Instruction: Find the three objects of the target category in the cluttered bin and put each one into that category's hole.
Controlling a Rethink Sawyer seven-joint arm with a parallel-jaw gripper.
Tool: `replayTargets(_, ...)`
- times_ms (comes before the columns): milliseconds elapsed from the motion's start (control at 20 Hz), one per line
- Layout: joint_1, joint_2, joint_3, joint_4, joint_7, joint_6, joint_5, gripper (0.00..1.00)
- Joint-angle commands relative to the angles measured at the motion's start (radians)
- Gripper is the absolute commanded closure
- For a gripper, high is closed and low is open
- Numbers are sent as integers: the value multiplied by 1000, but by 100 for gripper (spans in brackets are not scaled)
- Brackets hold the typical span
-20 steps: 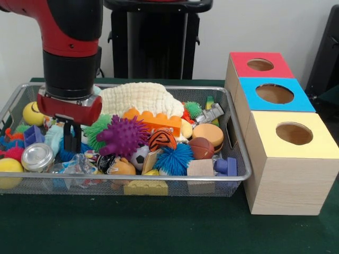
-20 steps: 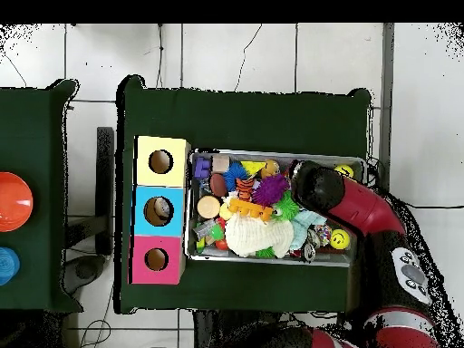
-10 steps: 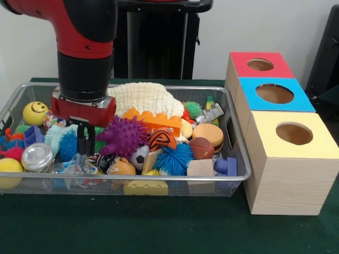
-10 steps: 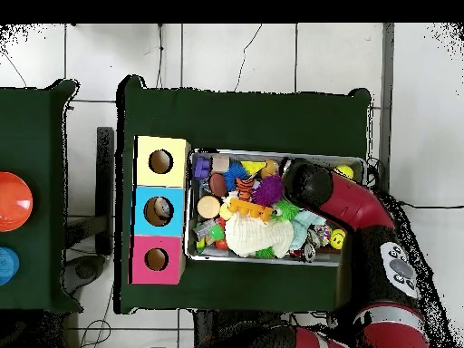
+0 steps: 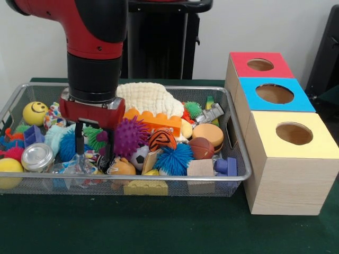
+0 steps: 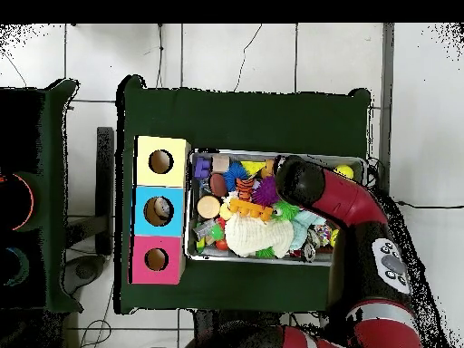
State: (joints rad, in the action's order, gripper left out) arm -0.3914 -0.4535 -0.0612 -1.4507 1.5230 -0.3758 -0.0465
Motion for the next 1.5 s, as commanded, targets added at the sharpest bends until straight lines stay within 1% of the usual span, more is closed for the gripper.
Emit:
replayTargets(50, -6, 23, 62, 23, 136, -50, -18, 0)
replayTargets(200, 1, 5, 55, 13, 141, -61, -19, 0)
replayTargets(550, -2, 1, 55, 17, 141, -81, -25, 0)
replayTargets(650, 6, -21, 24, 2, 162, -114, -30, 0)
replayTargets(800, 0, -40, 6, -15, 184, -130, -43, 0)
replayTargets(1050, 17, -56, -40, 5, 215, -161, -53, 0)
replayTargets(1250, 47, -69, -96, 42, 228, -212, -50, 0)
replayTargets(1500, 8, -21, -40, 7, 210, -130, -74, 0)
